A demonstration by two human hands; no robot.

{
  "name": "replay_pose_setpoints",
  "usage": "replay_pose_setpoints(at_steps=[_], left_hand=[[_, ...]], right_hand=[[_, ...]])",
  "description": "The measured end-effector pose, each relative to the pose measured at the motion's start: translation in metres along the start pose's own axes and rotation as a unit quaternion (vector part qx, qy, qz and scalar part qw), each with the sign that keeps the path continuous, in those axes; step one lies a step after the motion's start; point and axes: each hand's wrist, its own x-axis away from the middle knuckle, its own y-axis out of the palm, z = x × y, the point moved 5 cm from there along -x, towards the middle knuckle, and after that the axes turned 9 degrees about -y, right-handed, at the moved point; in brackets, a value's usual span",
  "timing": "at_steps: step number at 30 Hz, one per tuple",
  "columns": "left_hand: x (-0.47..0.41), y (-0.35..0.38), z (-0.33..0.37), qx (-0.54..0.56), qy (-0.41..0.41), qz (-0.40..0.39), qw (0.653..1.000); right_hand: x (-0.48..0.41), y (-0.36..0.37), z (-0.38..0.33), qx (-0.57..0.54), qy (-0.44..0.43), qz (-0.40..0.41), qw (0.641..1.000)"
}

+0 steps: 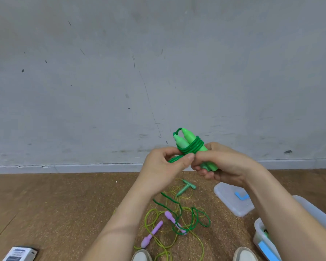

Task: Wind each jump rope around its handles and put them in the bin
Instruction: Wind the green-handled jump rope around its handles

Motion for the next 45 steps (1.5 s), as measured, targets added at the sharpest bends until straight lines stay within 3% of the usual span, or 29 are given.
replay_pose_setpoints(at_steps=[2, 4, 9, 12, 14, 17, 21, 23, 26, 30, 32, 34, 37, 40, 43, 45], left_hand=[[-0.002, -0.006, 0.000, -0.005, -0.006, 0.060, 0.998], [-0.004, -0.009, -0.001, 0.004, -0.014, 0.077, 0.997], [-0.005, -0.011, -0.009, -0.013, -0.038, 0.058, 0.998], [-0.006, -0.005, -0.014, 0.016, -0.078, 0.048, 0.996], [-0.007, -0.004, -0.014, -0.100, -0.063, 0.076, 0.990], [-0.002, -0.004, -0.006, -0.297, 0.013, 0.103, 0.949], [0.003, 0.007, 0.011, -0.461, 0.130, 0.095, 0.873], [0.002, 0.007, 0.015, -0.487, 0.145, 0.093, 0.856], [0.003, -0.001, 0.009, -0.401, 0.103, 0.099, 0.905], [0.002, 0.001, -0.006, -0.168, -0.071, 0.018, 0.983], [0.005, 0.006, -0.009, 0.045, -0.169, -0.024, 0.984], [0.008, 0.009, -0.009, 0.170, -0.217, -0.045, 0.960], [0.008, 0.010, -0.012, 0.149, -0.234, -0.074, 0.958], [0.008, 0.006, -0.013, 0.025, -0.211, -0.082, 0.974], [0.006, -0.003, -0.016, -0.091, -0.175, -0.049, 0.979], [0.004, -0.011, -0.012, -0.238, -0.115, 0.008, 0.964]], right_hand=[[0.001, 0.005, -0.002, -0.062, -0.017, -0.037, 0.997], [0.001, 0.008, -0.002, -0.056, -0.023, -0.054, 0.997], [-0.002, 0.014, -0.004, 0.176, -0.060, 0.008, 0.983], [-0.009, 0.012, -0.004, 0.237, -0.086, 0.086, 0.964], [-0.015, 0.003, -0.002, 0.262, -0.092, 0.159, 0.947], [-0.019, -0.008, -0.002, 0.302, -0.082, 0.235, 0.920], [-0.017, -0.007, -0.004, 0.474, -0.039, 0.233, 0.848], [-0.016, -0.003, -0.005, 0.538, -0.027, 0.212, 0.815], [-0.014, 0.004, -0.004, 0.584, -0.026, 0.197, 0.787], [-0.014, 0.019, -0.002, 0.628, -0.065, 0.205, 0.747], [-0.017, 0.027, 0.000, 0.643, -0.077, 0.204, 0.735], [-0.019, 0.030, 0.002, 0.653, -0.082, 0.197, 0.727], [-0.022, 0.030, 0.008, 0.664, -0.068, 0.170, 0.725], [-0.024, 0.033, 0.013, 0.663, -0.055, 0.139, 0.734], [-0.024, 0.036, 0.015, 0.649, -0.047, 0.114, 0.751], [-0.024, 0.036, 0.016, 0.646, -0.036, 0.094, 0.757]])
